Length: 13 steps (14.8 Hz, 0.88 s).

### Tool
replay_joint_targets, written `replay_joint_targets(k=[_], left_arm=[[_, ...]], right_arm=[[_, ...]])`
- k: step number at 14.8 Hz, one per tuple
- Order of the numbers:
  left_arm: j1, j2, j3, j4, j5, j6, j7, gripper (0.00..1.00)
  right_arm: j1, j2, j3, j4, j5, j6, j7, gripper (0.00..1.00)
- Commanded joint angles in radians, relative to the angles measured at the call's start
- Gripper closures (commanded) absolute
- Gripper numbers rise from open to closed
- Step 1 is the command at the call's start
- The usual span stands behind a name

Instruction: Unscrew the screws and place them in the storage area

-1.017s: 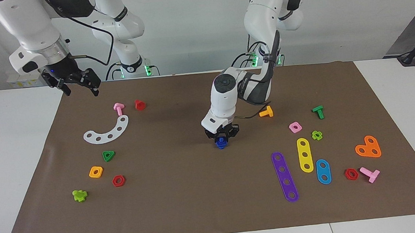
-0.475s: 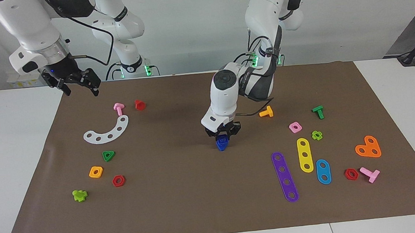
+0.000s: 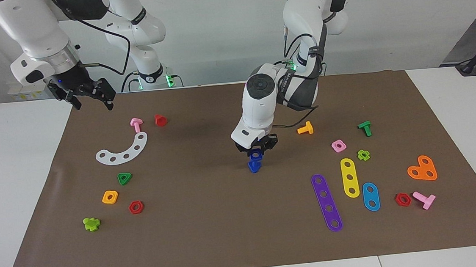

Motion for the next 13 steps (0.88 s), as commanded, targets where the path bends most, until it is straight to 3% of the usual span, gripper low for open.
replay_joint_targets(k=[1,7,11,13], left_arm=[[0.103,-0.018,-0.004,-0.008,-0.038,-0.029,0.149,0.59],[0.247,-0.112,-0.004,-0.225,-0.041,0.020,0.439,0.60],[0.272,-0.162,-0.002,-0.410,-0.041,0.210,0.514,0.58],[0.290,-0.172,-0.004,-0.444,-0.041,0.232,0.548,0.46]], right_arm=[[-0.005,-0.015,0.003,-0.016,0.003,0.005,-0.020,0.00],[-0.008,-0.021,0.000,-0.030,0.003,0.000,-0.027,0.00],[0.034,-0.023,0.003,-0.065,0.006,0.080,-0.045,0.00],[0.099,-0.017,0.003,-0.085,0.006,0.147,0.020,0.00]])
